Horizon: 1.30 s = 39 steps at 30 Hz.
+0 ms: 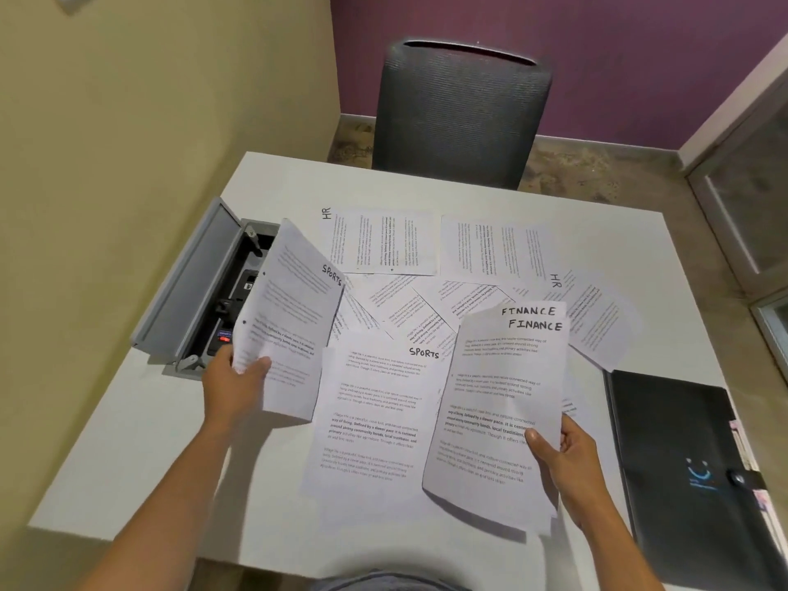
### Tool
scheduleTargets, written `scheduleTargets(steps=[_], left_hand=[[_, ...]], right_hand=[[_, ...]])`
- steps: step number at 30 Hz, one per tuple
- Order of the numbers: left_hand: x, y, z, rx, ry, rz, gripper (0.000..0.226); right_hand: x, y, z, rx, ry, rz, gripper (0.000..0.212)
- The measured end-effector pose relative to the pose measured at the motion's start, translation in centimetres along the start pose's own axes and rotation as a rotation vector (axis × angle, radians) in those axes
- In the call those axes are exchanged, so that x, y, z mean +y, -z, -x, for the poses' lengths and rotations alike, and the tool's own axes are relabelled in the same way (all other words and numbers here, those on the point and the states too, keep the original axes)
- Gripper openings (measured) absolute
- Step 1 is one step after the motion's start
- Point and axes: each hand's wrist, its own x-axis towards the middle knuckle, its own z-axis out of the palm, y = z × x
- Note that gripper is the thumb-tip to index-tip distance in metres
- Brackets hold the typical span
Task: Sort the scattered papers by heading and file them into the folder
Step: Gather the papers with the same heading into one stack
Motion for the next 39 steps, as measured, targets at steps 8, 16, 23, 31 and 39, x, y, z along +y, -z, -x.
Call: scheduleTargets(steps=[8,16,23,31,39], left_hand=[[-1.1,1.4,1.6,-0.007,0.031,0.257,0.033],[-2.6,-2.2,5.7,-0.263,0.053,0.112,0.033],[-5.2,-6.3,6.5,-0.507,0.089,-0.106,0.039],[-6.2,-8.8,5.9,-0.483,0.041,-0.286,0.045],[-4.8,-8.5,1.5,-0.101,0.041,-0.486,0.045]], right_hand=[[0.6,0.7,0.5,-0.01,-0.01,-0.02,0.032],[0.7,2.3,1.1,0.014,0.017,-0.045,0.031],[0.6,4.1,1.4,0.068,0.01,-0.078,0.034],[-0.3,5.2,1.4,0.11,0.012,-0.058,0.026],[-0.6,3.7,0.7,0.072,0.005,0.001,0.031]])
